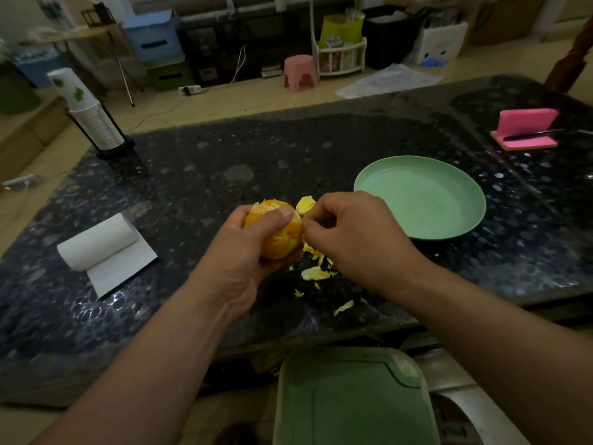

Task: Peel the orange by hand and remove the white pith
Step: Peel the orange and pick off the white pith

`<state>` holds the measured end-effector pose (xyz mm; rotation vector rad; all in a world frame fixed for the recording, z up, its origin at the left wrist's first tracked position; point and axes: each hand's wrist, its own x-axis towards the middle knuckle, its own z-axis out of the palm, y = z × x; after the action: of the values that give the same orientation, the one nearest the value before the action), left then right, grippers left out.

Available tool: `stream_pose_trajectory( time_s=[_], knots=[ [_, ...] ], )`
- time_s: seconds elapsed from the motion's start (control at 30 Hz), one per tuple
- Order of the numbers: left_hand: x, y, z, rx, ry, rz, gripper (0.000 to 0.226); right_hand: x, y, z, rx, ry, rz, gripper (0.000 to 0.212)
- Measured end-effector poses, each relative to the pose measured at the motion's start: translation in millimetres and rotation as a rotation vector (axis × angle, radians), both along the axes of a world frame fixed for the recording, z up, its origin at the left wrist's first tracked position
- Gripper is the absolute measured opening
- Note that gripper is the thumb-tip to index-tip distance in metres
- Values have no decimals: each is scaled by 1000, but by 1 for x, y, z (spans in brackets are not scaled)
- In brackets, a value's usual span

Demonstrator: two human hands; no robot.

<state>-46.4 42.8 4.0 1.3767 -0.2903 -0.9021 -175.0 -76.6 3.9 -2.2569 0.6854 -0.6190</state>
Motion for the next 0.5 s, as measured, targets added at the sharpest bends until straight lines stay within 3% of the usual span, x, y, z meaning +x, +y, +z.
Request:
stream_pose_trajectory(
  time_s=[0.13,0.3,0.5],
  knots=[
    [-1,0,1,0,37,-7,72,0,-2,1,-6,-12,-11,10],
    [1,1,4,-35,132,2,72,-1,-10,3,188,-29,62,8],
    [3,2,4,-29,75,-6,74,-3,-11,5,120,-3,93,5]
  ],
)
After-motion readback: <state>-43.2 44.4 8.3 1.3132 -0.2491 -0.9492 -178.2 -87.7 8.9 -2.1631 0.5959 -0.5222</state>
